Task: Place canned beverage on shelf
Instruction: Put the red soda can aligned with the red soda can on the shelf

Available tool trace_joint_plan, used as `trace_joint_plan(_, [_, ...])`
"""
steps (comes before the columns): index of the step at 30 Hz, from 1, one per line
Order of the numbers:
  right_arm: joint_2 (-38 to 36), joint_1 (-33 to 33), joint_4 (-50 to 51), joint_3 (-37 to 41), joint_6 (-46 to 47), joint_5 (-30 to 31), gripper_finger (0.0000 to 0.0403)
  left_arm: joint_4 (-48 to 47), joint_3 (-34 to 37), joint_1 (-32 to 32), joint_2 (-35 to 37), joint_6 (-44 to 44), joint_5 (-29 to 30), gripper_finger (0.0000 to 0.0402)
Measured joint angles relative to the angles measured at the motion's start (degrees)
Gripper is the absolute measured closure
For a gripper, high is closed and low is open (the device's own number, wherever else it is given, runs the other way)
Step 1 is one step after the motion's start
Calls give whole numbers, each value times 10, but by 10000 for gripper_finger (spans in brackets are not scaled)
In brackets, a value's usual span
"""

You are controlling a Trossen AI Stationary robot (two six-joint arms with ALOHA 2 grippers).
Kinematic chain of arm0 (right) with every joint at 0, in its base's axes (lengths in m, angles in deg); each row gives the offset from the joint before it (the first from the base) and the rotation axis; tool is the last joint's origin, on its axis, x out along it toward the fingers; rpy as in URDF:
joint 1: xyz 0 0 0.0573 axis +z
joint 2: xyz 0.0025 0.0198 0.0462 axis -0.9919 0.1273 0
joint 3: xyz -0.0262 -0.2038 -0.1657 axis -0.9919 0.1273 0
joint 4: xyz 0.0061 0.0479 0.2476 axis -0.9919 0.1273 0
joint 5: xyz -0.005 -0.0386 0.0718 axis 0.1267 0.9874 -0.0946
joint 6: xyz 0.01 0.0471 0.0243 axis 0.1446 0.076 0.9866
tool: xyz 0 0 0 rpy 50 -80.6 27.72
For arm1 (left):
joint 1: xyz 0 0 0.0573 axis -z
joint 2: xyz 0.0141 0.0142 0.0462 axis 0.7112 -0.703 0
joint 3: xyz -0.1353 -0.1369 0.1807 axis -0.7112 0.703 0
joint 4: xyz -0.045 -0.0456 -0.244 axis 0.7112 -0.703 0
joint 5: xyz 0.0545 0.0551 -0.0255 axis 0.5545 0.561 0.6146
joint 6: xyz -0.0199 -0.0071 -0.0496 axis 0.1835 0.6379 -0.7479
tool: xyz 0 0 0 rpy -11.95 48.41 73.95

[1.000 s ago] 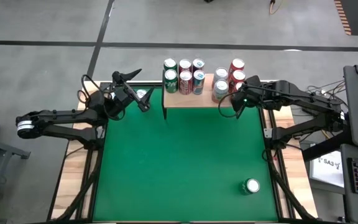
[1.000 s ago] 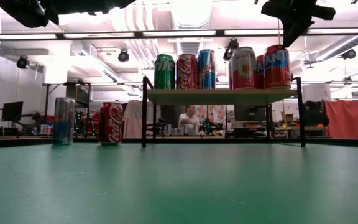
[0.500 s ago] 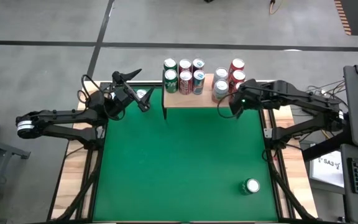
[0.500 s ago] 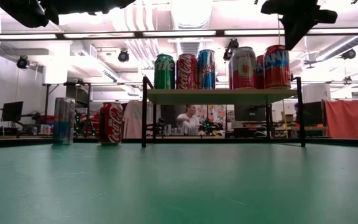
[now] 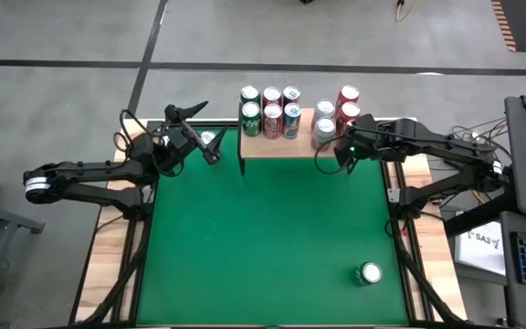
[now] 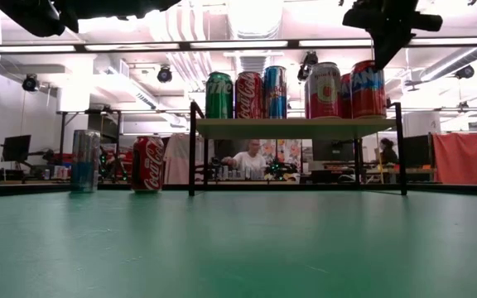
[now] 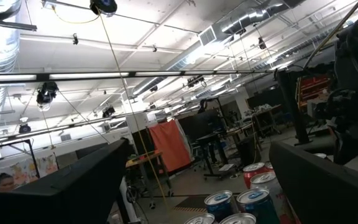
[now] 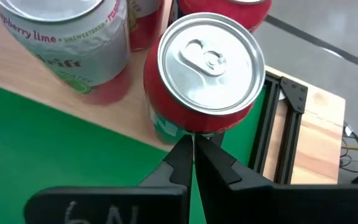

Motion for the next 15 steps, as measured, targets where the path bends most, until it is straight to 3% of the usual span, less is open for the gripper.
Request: trace_joint_plan(15, [0,0,1,-4,-3,3,394,0,0,0,0,0,0,24])
